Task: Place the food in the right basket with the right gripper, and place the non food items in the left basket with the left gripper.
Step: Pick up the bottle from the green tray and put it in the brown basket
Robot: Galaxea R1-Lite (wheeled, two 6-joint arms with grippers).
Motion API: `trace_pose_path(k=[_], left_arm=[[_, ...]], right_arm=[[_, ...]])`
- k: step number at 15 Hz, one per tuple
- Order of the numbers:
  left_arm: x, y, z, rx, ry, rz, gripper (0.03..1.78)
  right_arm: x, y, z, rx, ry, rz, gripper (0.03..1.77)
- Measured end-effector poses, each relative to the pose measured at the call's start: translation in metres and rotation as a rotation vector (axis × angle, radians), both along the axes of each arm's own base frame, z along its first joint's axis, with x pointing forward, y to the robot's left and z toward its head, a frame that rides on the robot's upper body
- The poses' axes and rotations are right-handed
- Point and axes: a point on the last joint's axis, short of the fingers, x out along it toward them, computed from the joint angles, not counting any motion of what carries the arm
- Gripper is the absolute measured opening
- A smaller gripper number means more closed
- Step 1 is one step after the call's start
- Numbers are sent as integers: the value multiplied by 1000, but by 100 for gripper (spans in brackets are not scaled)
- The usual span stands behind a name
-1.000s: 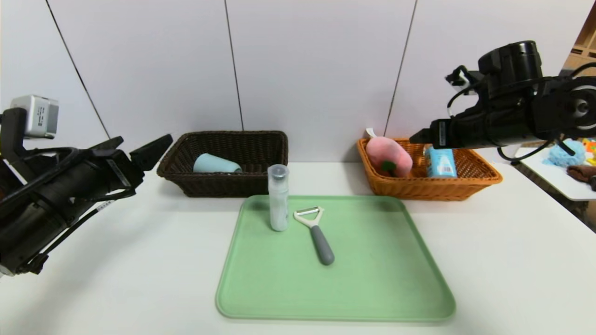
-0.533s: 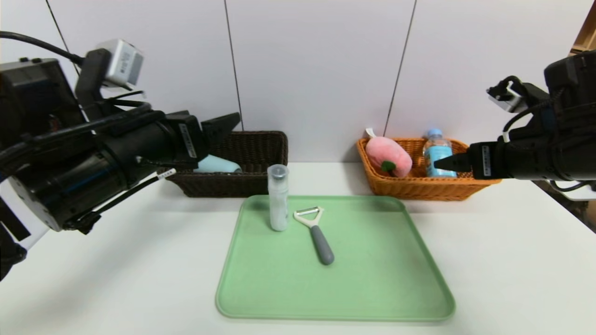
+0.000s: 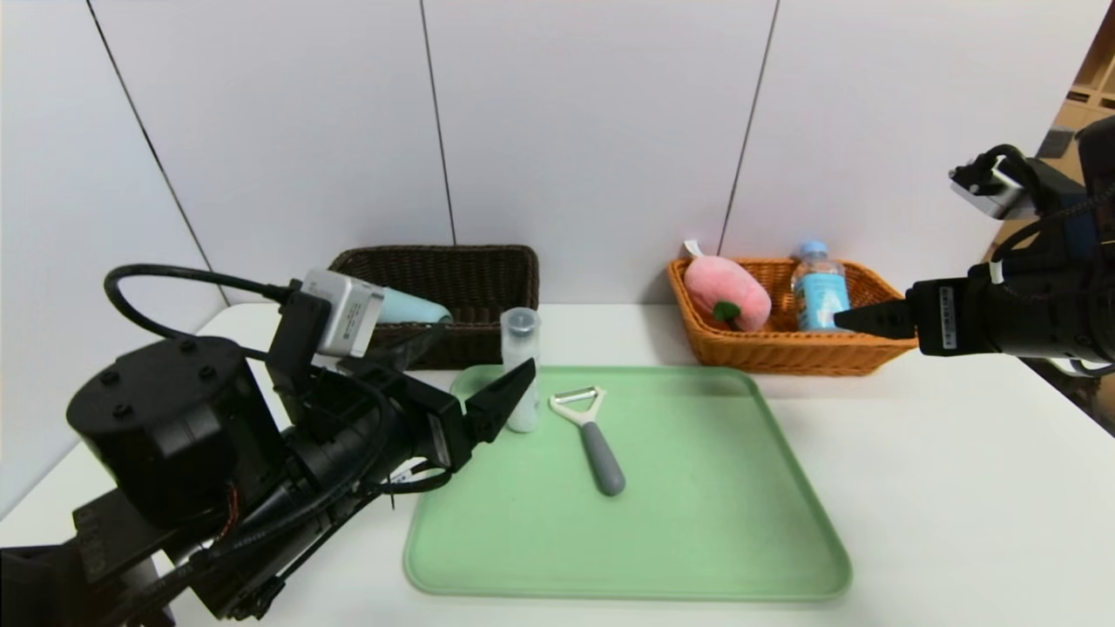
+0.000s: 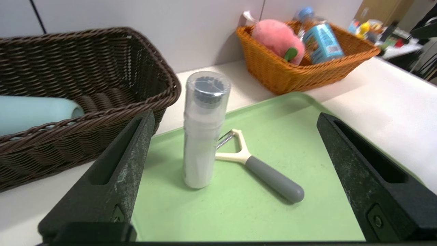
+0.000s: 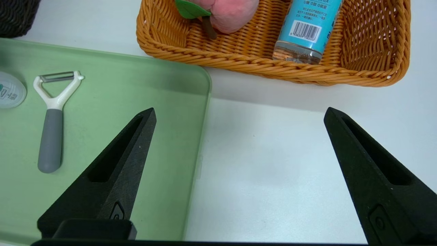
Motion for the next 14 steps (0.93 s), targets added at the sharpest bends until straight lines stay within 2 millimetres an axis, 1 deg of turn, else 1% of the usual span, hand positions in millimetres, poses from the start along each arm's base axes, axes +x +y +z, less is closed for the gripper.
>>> trace_pose_path(k=[2,3,7,10,14], left_arm=[[-3,-2,-15,-44,-44,-19,169],[-3,-4,-19,-61,-53,-24,169],[4,-11,-41,-10,7,-20,169],[12,-17,-58,29,58,49,169],[26,-28,-67,36,69,73,169]], right_arm=[[-1,1,-3,-3,11,5,169],[-1,1,-5,-5,16,4,169],[-2,1,-6,-6,21,4,169],[-1,1,-7,-7,25,3,169],[-1,1,-10,-8,34,7,169]])
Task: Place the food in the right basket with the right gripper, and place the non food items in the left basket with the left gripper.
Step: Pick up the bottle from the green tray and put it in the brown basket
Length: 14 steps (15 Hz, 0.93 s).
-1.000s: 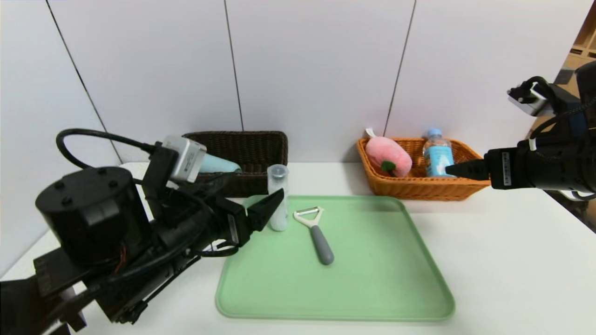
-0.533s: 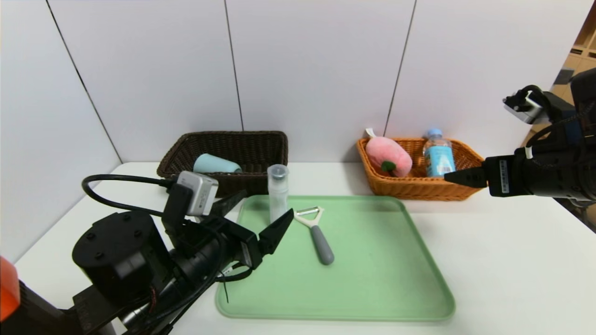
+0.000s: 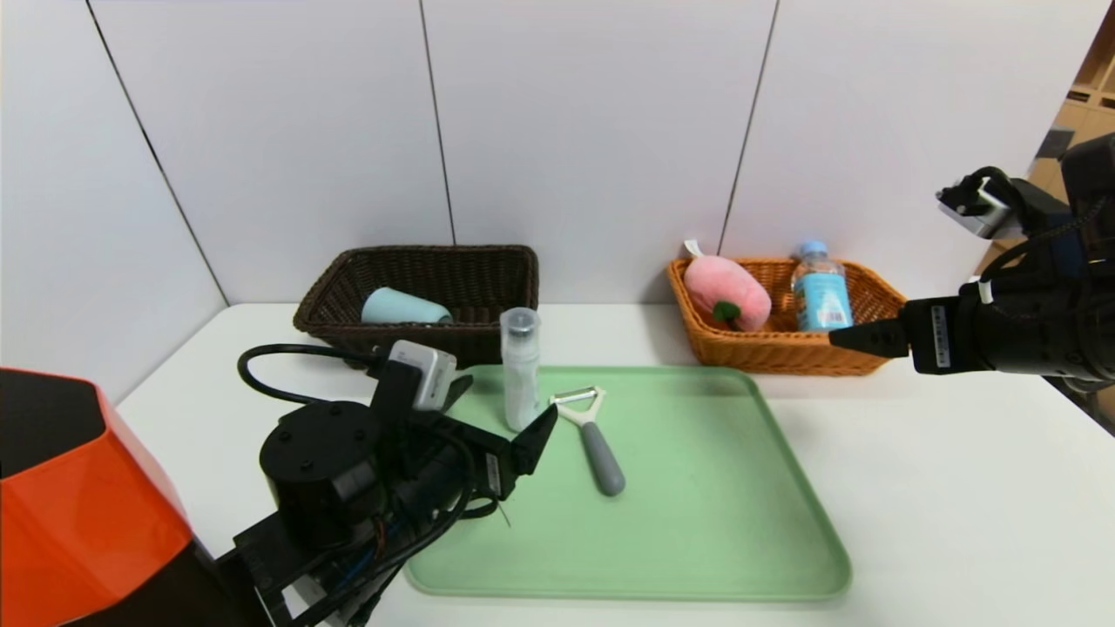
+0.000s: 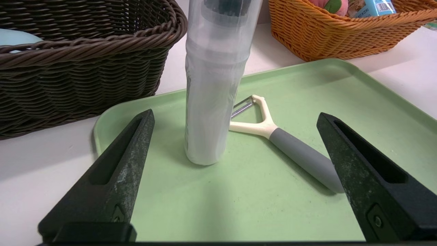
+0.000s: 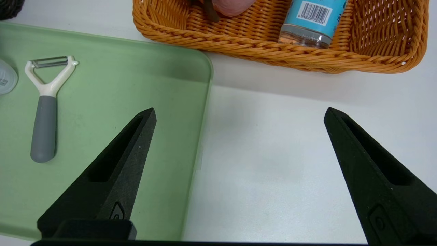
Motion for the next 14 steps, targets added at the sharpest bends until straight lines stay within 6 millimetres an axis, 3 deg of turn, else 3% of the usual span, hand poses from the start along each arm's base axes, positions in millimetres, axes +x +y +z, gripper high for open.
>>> trace_pose_path(k=[14], left_arm=[[40,-23,-21,-14,9,41,169]], right_arm=[[-7,-1,-2,-5,3,6,170]])
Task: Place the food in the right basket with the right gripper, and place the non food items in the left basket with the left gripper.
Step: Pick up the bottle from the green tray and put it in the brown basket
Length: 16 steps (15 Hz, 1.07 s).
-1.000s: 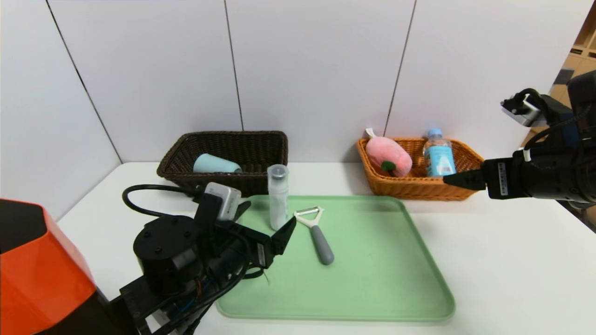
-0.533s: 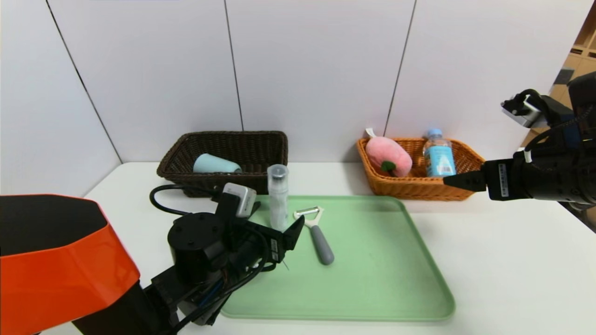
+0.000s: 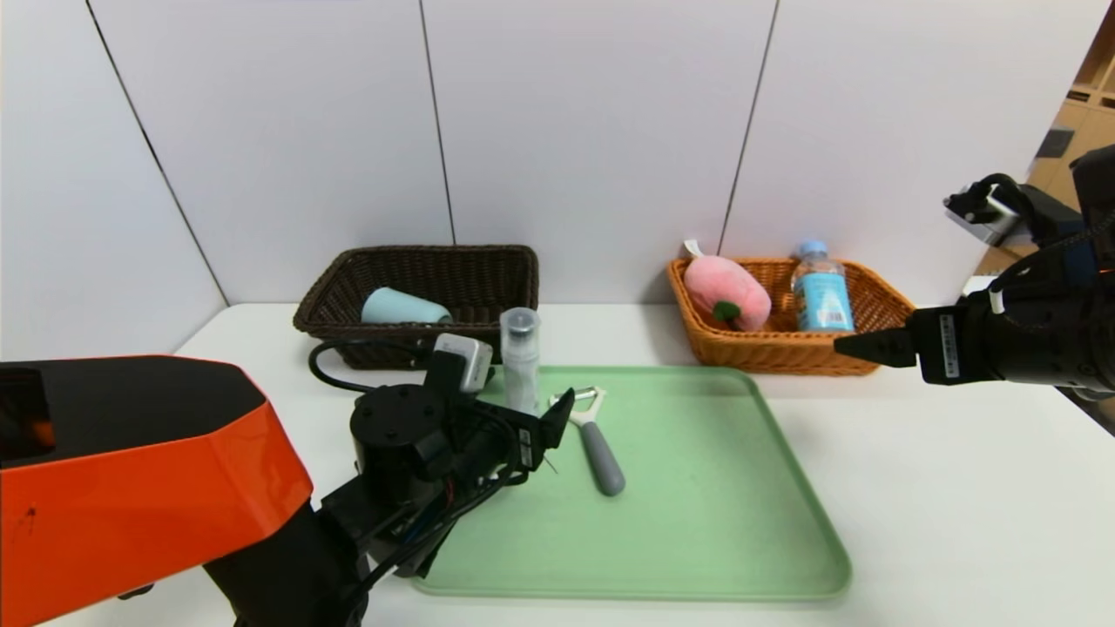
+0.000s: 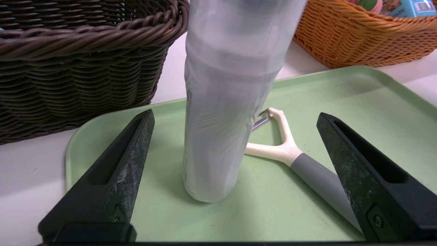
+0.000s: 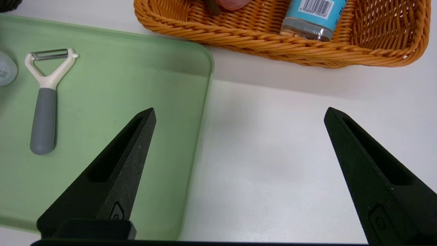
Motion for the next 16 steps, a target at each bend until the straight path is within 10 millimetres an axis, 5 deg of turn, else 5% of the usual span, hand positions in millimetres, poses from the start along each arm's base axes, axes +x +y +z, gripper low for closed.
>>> trace_pose_path(k=[9,16], left_arm=[[11,-1,-6,3,-1,21,169],[11,-1,-4,-2,-4,25,79]], right_arm=[[-1,0,-5,-4,17,0,170],[-1,0,-5,-5,17,0,170]])
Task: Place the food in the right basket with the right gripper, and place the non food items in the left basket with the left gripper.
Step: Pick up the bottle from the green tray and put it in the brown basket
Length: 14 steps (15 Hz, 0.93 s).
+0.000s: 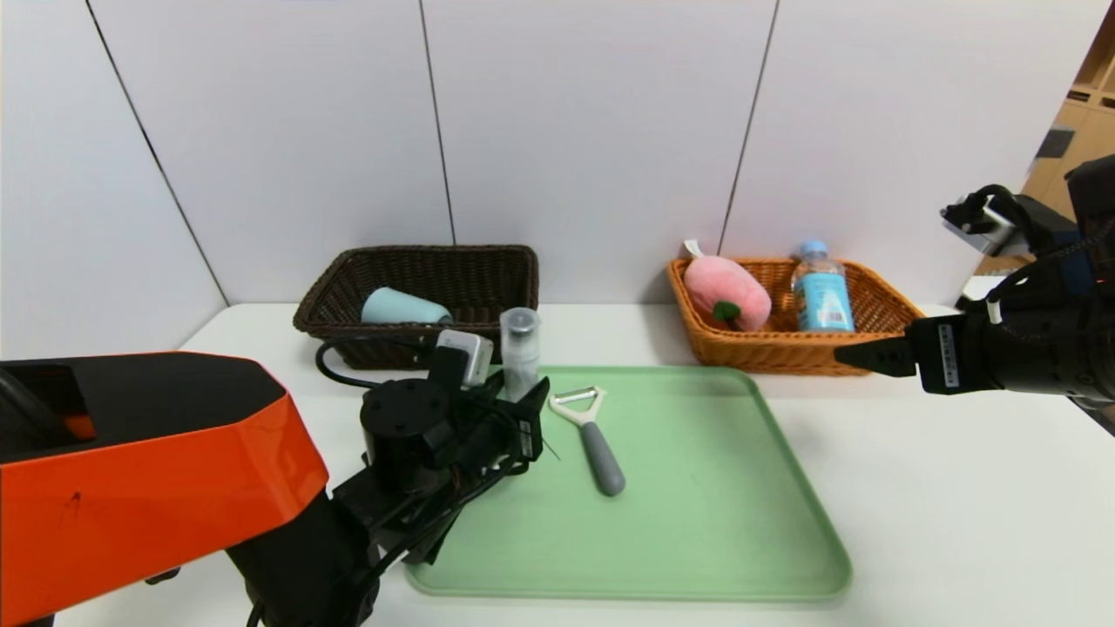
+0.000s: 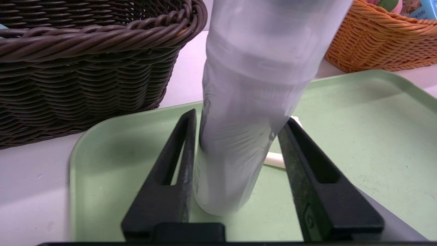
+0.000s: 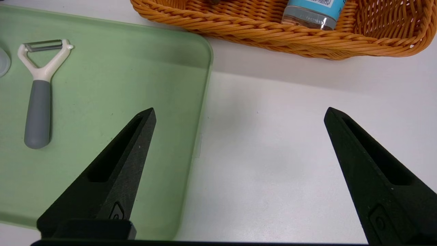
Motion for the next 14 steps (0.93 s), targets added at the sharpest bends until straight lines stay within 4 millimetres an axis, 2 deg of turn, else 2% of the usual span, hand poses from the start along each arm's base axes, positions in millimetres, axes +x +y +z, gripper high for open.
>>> trace_pose_path(k=[1,2,5,9,13,14], left_arm=[[0,0,0,0,-1,1,63],[0,0,1,-1,-2,0,61],[-4,-1,7,-11,-15,-11,61],[-21,-3,19,-20,-33,-51,61],[-51,-8,51,-54,-117,-137,61],[-53,-6,60,-40,-160,-140,61]], right_arm=[[0,0,0,0,0,1,170],[0,0,0,0,-1,1,170],[2,0,2,7,-25,1,170],[4,1,-1,6,-41,3,170],[3,1,-4,2,-32,3,170],[2,0,-4,3,-32,3,170]])
